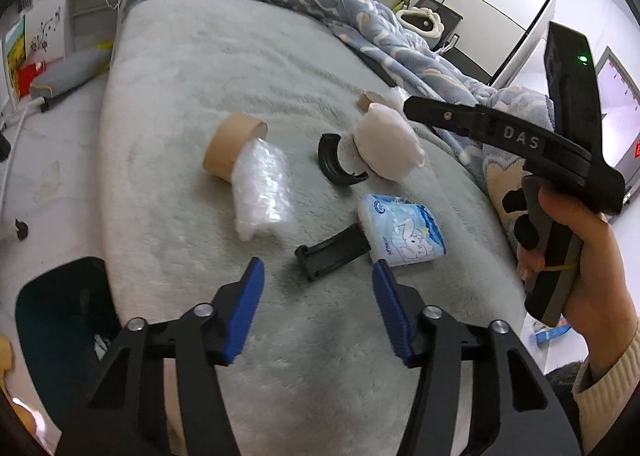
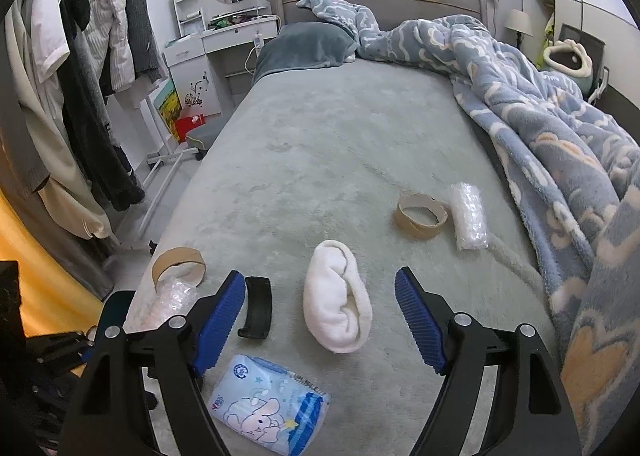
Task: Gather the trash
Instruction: 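Grasp the black curved piece with the left tool while the right tool grasps the rolled white towel, then carry both items over the green bin and open both tools to release them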
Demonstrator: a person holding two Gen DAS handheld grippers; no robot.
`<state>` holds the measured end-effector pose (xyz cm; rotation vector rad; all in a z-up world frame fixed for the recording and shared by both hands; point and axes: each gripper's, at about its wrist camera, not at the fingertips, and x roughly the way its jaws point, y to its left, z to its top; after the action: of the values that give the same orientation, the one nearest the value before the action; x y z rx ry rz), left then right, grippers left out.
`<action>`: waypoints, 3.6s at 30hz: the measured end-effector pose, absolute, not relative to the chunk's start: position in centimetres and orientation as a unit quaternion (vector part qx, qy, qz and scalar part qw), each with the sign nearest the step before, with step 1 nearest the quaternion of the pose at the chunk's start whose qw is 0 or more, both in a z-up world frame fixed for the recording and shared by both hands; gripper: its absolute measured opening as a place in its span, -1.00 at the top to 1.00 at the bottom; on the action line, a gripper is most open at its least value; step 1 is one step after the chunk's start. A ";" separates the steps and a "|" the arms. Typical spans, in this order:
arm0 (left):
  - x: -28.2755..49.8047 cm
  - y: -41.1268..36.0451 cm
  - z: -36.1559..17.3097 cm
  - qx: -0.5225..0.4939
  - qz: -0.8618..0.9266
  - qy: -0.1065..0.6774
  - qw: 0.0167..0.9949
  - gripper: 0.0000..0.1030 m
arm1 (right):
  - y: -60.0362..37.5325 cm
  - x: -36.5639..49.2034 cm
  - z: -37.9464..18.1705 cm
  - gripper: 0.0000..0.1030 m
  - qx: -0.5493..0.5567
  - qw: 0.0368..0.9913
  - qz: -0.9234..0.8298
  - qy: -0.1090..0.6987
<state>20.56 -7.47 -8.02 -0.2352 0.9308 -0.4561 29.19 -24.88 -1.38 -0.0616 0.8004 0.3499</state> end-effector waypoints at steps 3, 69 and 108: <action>21.0 -8.0 -8.5 -0.119 -0.216 0.450 0.858 0.07 | -25.6 29.3 -1.7 -0.52 -0.024 0.906 0.166 0.389; 20.0 6.2 -3.8 -0.060 -0.105 0.368 0.922 0.77 | -9.9 31.2 1.9 0.39 -0.025 0.882 0.260 0.392; 18.3 19.7 -15.1 -0.109 -0.028 0.601 0.791 -0.20 | 8.6 27.3 -10.3 0.39 -0.138 0.759 0.364 0.522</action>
<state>18.30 19.70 -15.10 -0.2353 1.2926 -0.0608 27.29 8.61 -10.32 -0.3004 1.1358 0.7929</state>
